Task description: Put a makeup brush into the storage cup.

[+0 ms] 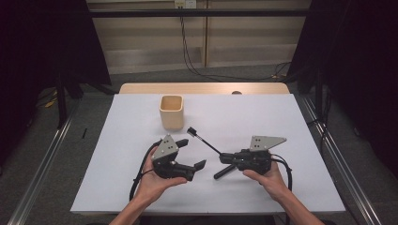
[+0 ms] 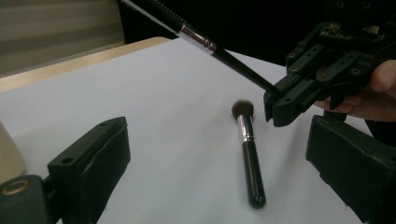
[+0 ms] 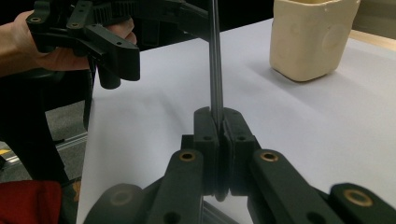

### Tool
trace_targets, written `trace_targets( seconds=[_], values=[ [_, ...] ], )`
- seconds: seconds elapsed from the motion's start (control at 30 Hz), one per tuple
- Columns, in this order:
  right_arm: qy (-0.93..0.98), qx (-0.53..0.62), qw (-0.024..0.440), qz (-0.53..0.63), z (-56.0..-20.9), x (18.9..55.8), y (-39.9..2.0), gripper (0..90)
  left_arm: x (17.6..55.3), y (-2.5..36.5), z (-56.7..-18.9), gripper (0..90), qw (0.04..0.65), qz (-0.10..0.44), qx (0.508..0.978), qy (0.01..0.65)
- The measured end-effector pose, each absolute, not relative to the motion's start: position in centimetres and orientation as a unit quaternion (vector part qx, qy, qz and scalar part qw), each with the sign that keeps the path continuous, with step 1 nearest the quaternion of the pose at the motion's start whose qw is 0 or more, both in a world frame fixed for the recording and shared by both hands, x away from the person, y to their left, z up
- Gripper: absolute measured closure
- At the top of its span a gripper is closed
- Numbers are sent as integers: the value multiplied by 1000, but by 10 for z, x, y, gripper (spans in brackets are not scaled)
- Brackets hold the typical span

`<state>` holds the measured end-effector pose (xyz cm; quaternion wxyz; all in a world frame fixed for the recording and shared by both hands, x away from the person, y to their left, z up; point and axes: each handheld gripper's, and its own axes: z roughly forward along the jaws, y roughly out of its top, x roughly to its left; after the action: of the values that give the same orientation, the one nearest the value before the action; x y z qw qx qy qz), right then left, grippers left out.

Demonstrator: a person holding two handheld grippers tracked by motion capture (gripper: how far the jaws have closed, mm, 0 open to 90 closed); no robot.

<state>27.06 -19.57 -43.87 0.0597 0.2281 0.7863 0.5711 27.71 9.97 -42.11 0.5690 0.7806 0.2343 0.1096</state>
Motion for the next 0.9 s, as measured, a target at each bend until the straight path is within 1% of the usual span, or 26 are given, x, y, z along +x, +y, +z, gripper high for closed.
trace_targets(
  seconds=[0.1, 0.17, 0.23, 0.37, 0.43, 0.47, 0.53, 0.6, 0.7, 0.73, 0.9],
  values=[
    [787, 227, 58, 571, -439, 271, -196, 862, 278, 94, -421, 91, 570, 111, 781, 228],
    [787, 227, 58, 571, -439, 271, -195, 862, 279, 92, -420, 121, 570, 113, 783, 222],
    [787, 227, 57, 571, -440, 271, -195, 862, 279, 90, -418, 128, 572, 110, 782, 222],
    [787, 224, 58, 571, -440, 270, -194, 862, 279, 87, -417, 177, 575, 105, 781, 220],
    [787, 224, 58, 572, -440, 270, -194, 862, 280, 86, -417, 187, 578, 101, 779, 221],
    [787, 224, 58, 571, -440, 269, -194, 862, 280, 86, -417, 213, 578, 101, 779, 220],
    [787, 225, 56, 571, -440, 270, -194, 862, 282, 86, -417, 228, 578, 102, 778, 224],
    [787, 225, 56, 572, -441, 270, -194, 862, 284, 85, -417, 284, 578, 98, 778, 228],
    [789, 224, 56, 569, -442, 270, -193, 862, 285, 85, -417, 314, 579, 88, 778, 229],
    [790, 223, 57, 568, -442, 271, -193, 862, 285, 84, -417, 327, 579, 92, 776, 233],
    [792, 221, 55, 567, -444, 271, -191, 862, 286, 84, -416, 360, 584, 83, 773, 234]
  ],
)
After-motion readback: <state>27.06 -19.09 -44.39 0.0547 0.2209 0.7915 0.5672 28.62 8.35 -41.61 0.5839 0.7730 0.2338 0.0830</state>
